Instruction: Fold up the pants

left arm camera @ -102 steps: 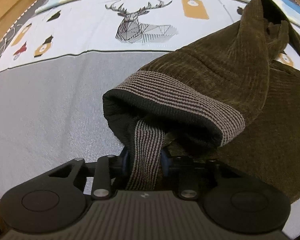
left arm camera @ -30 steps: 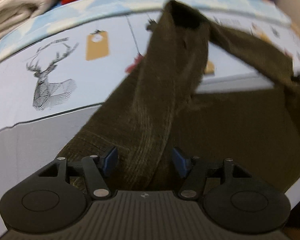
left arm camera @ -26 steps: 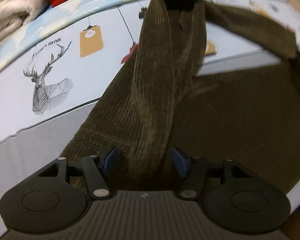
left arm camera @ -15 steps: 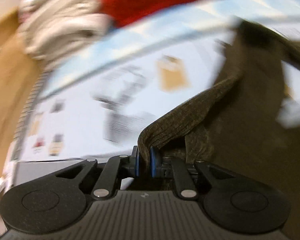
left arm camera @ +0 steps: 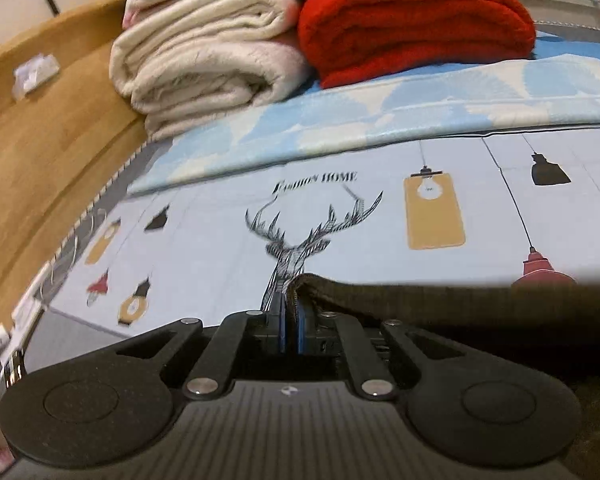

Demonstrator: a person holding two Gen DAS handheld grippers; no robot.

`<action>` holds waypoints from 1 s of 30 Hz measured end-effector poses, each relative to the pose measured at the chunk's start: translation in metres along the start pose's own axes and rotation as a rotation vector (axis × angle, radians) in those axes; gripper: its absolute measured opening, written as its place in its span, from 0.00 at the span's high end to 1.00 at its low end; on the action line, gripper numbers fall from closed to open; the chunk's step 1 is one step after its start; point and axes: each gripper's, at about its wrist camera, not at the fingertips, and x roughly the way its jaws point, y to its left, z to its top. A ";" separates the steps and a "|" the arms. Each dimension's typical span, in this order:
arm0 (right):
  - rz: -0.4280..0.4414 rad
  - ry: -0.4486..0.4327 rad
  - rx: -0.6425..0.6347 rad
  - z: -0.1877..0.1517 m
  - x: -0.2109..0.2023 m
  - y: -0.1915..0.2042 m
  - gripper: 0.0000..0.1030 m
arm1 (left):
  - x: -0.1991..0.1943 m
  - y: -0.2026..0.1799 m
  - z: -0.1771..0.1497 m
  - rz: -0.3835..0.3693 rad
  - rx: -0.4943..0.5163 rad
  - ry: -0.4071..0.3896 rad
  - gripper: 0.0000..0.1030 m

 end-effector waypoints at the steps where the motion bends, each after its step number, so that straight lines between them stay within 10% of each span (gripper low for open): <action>1: -0.008 0.011 0.010 0.006 0.002 -0.003 0.92 | 0.003 -0.004 -0.001 0.005 0.009 -0.011 0.95; 7: -0.036 0.066 -0.020 0.032 0.054 0.038 0.92 | 0.031 -0.009 -0.004 0.018 -0.047 -0.013 0.95; 13: -0.086 0.091 0.070 0.039 0.136 0.081 0.86 | 0.079 0.006 0.004 -0.047 -0.195 0.145 0.86; 20: -0.106 0.055 0.318 -0.010 0.134 0.066 0.64 | 0.089 0.016 0.021 -0.052 -0.349 0.279 0.83; 22: -0.112 0.125 0.409 -0.040 0.144 0.050 0.64 | 0.078 0.014 0.029 -0.048 -0.387 0.290 0.69; 30: 0.018 0.352 0.699 -0.107 0.204 0.018 0.62 | 0.016 -0.044 0.050 -0.464 -0.319 0.241 0.63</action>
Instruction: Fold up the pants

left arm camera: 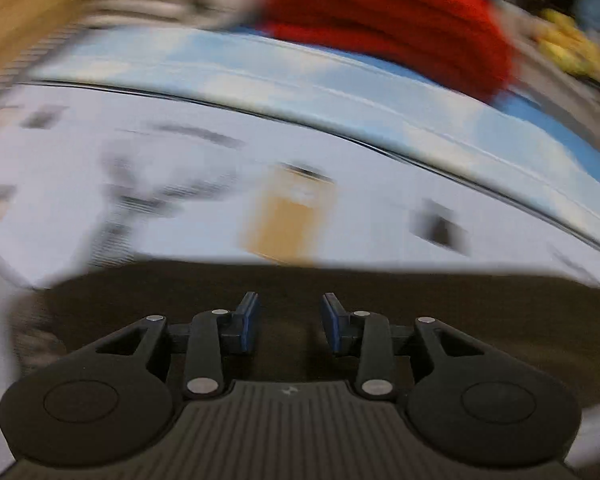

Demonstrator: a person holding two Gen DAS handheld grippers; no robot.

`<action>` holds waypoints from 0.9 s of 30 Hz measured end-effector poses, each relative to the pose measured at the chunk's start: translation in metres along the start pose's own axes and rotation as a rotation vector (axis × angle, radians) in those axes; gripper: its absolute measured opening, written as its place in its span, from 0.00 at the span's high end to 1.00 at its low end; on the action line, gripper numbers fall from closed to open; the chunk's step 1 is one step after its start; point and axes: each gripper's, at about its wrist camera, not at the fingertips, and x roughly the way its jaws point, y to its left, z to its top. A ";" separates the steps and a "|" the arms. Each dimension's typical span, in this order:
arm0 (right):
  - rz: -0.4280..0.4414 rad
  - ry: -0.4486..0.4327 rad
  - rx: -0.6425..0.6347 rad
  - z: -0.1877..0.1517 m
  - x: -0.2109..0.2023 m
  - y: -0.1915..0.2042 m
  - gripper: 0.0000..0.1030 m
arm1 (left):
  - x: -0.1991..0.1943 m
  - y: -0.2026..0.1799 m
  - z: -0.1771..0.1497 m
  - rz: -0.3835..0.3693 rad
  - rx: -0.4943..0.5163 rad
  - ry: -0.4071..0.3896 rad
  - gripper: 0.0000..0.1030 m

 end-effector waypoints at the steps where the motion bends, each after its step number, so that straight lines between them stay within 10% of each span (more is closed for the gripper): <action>1: 0.008 0.004 -0.001 -0.001 0.006 0.000 0.62 | 0.000 -0.014 -0.007 -0.075 0.050 0.031 0.63; 6: 0.020 -0.018 -0.070 0.000 0.024 0.008 0.62 | 0.005 -0.084 -0.055 -0.338 0.405 0.154 0.60; 10: 0.022 -0.035 -0.116 0.007 0.028 0.008 0.87 | 0.013 -0.119 -0.094 -0.359 0.661 0.190 0.33; 11: 0.038 -0.034 -0.104 0.009 0.027 0.005 0.90 | 0.015 -0.124 -0.101 -0.330 0.719 0.168 0.39; 13: 0.048 -0.063 -0.107 0.015 0.020 0.005 0.92 | 0.022 -0.129 -0.106 -0.260 0.785 0.137 0.89; 20: -0.108 -0.220 -0.045 0.036 -0.046 0.004 0.94 | 0.003 -0.130 -0.085 -0.422 0.710 0.079 0.93; 24: -0.369 -0.010 0.073 0.019 -0.018 -0.058 0.91 | 0.004 -0.144 -0.113 -0.477 0.854 0.153 0.91; 27: -0.356 -0.045 0.096 0.018 -0.028 -0.065 0.86 | 0.010 -0.142 -0.114 -0.453 0.841 0.185 0.86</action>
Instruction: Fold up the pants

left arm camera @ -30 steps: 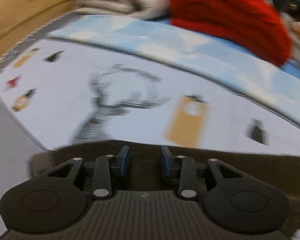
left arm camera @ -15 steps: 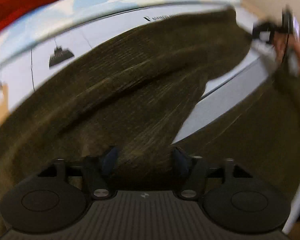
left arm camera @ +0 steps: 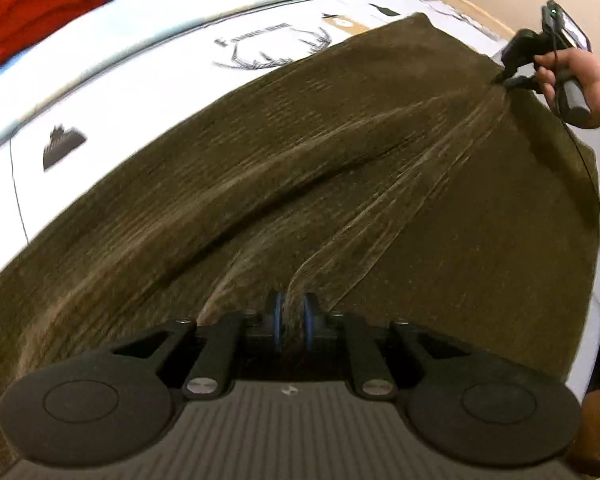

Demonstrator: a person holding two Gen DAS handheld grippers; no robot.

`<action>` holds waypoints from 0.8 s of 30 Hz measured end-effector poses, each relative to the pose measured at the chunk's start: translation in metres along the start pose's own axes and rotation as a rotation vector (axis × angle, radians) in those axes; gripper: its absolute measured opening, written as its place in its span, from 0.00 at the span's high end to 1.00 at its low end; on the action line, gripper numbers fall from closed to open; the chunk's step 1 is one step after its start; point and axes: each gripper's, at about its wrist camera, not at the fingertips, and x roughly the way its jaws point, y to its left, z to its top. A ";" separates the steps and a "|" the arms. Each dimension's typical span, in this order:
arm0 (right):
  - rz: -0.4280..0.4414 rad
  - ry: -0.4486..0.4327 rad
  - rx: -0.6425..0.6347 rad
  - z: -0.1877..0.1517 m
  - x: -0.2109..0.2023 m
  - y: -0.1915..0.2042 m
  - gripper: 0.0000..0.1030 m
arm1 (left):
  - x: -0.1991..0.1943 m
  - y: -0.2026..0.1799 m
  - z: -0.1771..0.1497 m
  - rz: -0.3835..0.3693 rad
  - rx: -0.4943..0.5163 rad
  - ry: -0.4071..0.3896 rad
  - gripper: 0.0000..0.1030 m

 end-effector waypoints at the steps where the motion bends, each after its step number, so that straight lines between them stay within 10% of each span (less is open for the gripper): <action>1: -0.016 -0.041 -0.034 0.001 -0.009 0.007 0.80 | -0.006 0.005 0.002 -0.020 -0.025 -0.007 0.81; 6: 0.068 -0.147 -0.133 -0.005 -0.034 0.037 0.68 | -0.054 0.053 -0.001 0.040 -0.193 -0.137 0.52; 15: 0.311 -0.124 -0.156 -0.012 -0.077 0.084 0.68 | -0.116 0.206 -0.086 0.627 -0.862 -0.224 0.19; 22: 0.463 -0.203 -0.248 -0.025 -0.161 0.092 0.68 | -0.090 0.237 -0.135 0.475 -0.911 -0.119 0.21; 23: 0.481 -0.204 -0.273 -0.029 -0.172 0.091 0.68 | -0.087 0.238 -0.140 0.500 -0.893 -0.122 0.28; 24: 0.499 -0.205 -0.296 -0.033 -0.181 0.090 0.68 | -0.084 0.242 -0.146 0.473 -0.871 -0.134 0.57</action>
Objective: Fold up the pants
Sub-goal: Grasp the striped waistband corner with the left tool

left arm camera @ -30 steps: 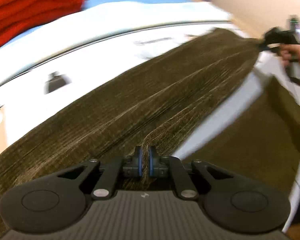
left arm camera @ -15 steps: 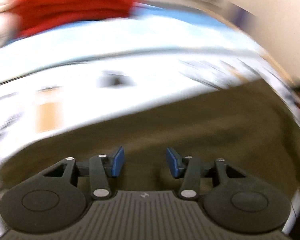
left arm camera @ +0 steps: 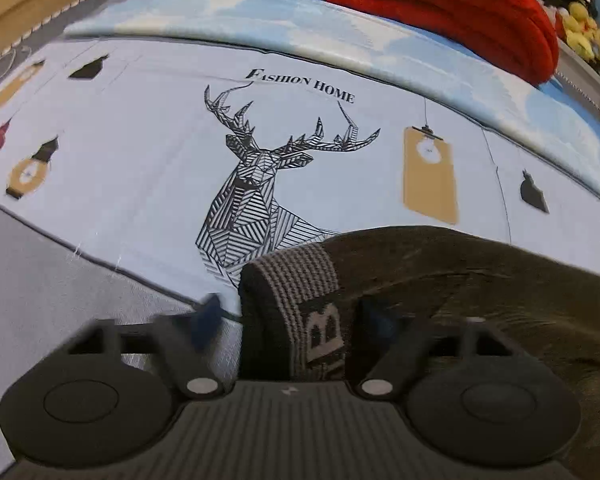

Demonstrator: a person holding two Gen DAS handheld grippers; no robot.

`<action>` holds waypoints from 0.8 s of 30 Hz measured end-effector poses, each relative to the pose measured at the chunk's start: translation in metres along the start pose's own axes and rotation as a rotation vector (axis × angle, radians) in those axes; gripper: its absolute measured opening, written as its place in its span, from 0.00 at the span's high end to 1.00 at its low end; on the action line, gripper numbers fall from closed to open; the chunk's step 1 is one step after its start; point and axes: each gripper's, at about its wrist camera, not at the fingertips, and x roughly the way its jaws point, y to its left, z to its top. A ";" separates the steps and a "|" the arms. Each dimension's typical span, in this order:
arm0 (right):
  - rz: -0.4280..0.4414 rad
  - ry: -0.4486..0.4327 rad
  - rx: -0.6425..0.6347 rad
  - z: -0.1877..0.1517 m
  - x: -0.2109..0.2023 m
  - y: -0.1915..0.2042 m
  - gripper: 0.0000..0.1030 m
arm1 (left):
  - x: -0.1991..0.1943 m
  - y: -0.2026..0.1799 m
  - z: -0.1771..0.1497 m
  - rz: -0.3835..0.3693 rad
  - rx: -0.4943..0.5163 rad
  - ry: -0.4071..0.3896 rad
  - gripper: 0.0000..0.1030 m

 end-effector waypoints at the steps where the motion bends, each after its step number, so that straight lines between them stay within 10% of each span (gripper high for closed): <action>1: 0.027 0.001 -0.031 -0.003 -0.012 0.004 0.68 | 0.005 0.009 0.002 -0.009 0.004 -0.009 0.60; 9: 0.081 0.021 -0.176 -0.034 -0.090 -0.007 0.68 | -0.012 0.033 0.004 0.082 -0.131 -0.036 0.51; 15: 0.047 0.068 -0.135 -0.057 -0.115 -0.027 0.67 | -0.099 0.054 -0.001 0.102 -0.186 -0.026 0.41; 24: 0.130 0.091 -0.166 -0.076 -0.135 -0.015 0.66 | -0.160 0.063 -0.109 0.014 -0.017 0.070 0.24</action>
